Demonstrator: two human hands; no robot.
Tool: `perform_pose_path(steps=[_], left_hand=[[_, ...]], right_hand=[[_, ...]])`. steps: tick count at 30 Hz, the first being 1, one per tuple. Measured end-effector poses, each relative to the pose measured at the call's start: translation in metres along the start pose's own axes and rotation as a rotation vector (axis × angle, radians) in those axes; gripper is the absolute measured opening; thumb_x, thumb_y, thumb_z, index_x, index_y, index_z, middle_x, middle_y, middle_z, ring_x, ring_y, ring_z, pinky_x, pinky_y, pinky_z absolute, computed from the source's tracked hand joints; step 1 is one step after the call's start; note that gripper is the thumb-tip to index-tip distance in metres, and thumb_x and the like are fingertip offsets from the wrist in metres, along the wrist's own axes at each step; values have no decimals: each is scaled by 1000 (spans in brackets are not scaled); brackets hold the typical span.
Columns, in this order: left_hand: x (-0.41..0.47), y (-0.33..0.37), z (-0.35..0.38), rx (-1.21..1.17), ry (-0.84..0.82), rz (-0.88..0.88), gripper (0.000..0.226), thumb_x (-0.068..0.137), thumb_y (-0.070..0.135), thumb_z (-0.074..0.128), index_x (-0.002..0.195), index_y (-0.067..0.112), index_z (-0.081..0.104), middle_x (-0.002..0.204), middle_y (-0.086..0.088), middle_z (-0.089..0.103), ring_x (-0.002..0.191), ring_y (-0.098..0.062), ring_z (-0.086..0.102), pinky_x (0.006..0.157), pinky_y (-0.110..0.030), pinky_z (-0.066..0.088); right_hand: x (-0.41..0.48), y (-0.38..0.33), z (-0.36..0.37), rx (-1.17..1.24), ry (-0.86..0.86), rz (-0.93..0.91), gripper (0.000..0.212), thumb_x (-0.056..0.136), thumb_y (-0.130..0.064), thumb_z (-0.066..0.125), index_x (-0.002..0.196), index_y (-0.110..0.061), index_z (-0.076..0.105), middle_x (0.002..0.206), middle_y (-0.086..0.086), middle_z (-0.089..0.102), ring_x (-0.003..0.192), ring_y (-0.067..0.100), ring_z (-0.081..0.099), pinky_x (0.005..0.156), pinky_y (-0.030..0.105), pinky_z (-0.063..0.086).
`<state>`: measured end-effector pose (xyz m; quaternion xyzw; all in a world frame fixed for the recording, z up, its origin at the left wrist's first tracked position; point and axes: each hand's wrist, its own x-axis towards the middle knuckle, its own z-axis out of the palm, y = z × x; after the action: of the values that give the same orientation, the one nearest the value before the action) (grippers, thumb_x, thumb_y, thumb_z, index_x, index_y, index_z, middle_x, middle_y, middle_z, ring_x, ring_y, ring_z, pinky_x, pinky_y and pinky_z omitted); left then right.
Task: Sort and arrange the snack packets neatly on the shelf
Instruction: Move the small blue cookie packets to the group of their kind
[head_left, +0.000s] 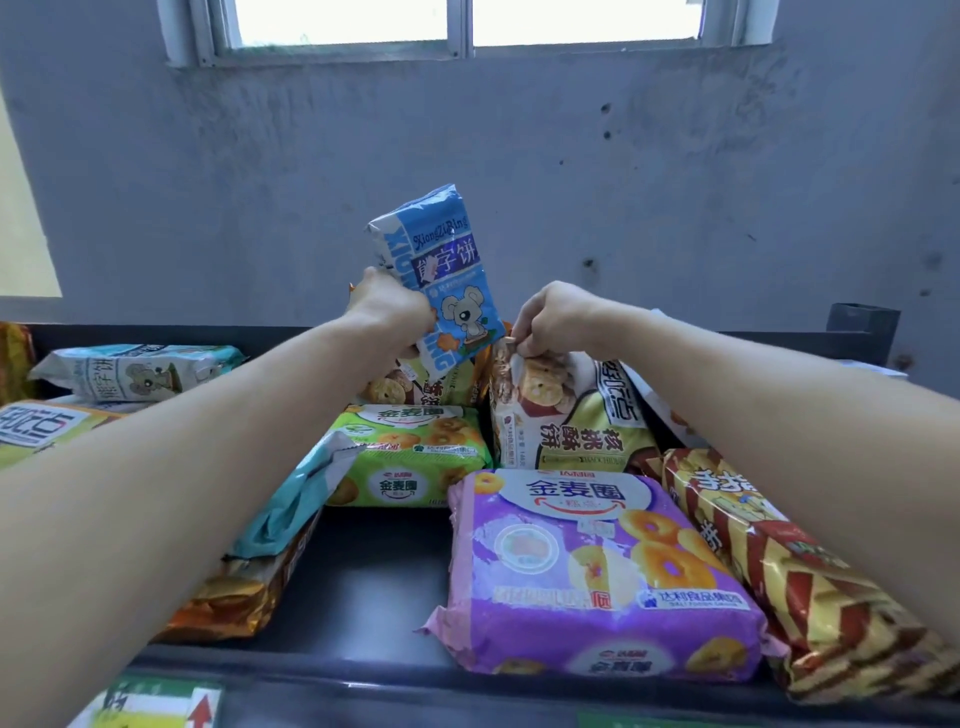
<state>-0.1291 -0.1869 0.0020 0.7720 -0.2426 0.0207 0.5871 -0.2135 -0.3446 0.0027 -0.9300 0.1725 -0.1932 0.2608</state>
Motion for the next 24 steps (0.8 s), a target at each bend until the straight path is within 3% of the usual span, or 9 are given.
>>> perform_pose_path(steps=[6, 10, 17, 24], left_hand=[[0, 0, 0, 25, 35, 7, 22, 86, 0, 53, 105, 7, 60, 102, -14, 68, 89, -32, 67, 77, -47, 58], [-6, -1, 6, 35, -134, -48, 21, 86, -5, 57, 105, 5, 57, 103, -15, 67, 89, -30, 66, 69, -39, 56], [-10, -2, 31, 34, -392, -68, 27, 84, -12, 57, 105, 4, 60, 107, -15, 67, 95, -31, 66, 82, -45, 55], [-8, -2, 68, 160, -419, -122, 25, 81, -4, 64, 105, 4, 59, 107, -13, 67, 99, -28, 65, 84, -41, 57]], right_hand=[[-12, -5, -16, 155, 13, -35, 22, 77, 6, 68, 66, -13, 65, 68, 4, 60, 63, 14, 55, 62, 21, 50], [-26, -13, -30, 183, -115, -93, 16, 74, 8, 68, 71, -8, 67, 71, 7, 64, 63, 15, 60, 62, 21, 55], [-49, -7, -51, 164, -198, -165, 19, 72, 9, 71, 69, -10, 67, 63, -1, 67, 62, 13, 63, 64, 22, 56], [-75, -3, -75, 134, -304, -138, 18, 73, 7, 72, 70, -11, 70, 69, 3, 70, 66, 14, 66, 58, 18, 53]])
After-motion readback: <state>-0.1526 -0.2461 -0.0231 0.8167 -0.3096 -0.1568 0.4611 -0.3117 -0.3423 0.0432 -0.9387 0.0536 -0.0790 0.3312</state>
